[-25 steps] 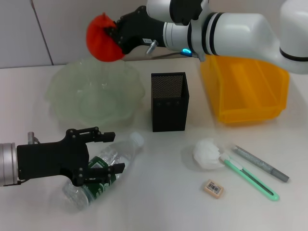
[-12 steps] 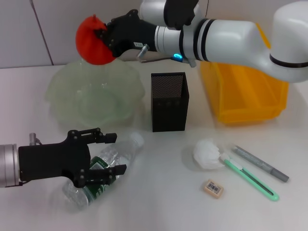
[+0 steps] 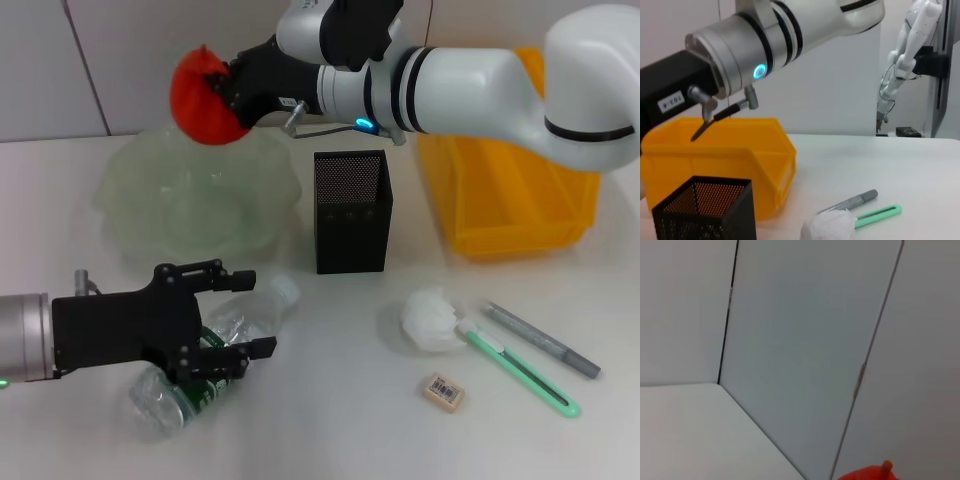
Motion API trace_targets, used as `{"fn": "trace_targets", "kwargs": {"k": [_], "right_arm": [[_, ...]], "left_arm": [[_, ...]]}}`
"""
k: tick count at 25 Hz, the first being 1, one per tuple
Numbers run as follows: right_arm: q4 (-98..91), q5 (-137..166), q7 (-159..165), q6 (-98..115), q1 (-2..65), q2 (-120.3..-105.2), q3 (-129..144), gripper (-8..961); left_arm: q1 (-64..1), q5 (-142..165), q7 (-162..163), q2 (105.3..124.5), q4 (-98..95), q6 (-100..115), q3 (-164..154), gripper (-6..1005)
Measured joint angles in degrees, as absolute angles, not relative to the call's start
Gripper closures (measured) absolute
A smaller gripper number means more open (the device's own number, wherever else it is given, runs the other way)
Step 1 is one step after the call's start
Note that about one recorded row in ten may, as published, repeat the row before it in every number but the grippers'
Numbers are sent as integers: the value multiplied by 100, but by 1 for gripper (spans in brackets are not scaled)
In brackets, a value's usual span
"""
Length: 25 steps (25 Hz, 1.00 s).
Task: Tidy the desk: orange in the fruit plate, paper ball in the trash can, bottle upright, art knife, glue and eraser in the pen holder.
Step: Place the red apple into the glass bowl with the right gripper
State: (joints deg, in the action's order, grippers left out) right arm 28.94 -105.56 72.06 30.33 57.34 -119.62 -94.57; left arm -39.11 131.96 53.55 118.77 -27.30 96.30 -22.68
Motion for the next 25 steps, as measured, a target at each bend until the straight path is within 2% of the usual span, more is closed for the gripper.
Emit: {"fn": "trace_targets", "kwargs": {"k": [25], "right_arm": [[3043,-10661,7244,3068,5647,-11966,-9055,833]], "left_arm": [[-4036,13182,5351,11868,-2559,9441,-2338,233]]}}
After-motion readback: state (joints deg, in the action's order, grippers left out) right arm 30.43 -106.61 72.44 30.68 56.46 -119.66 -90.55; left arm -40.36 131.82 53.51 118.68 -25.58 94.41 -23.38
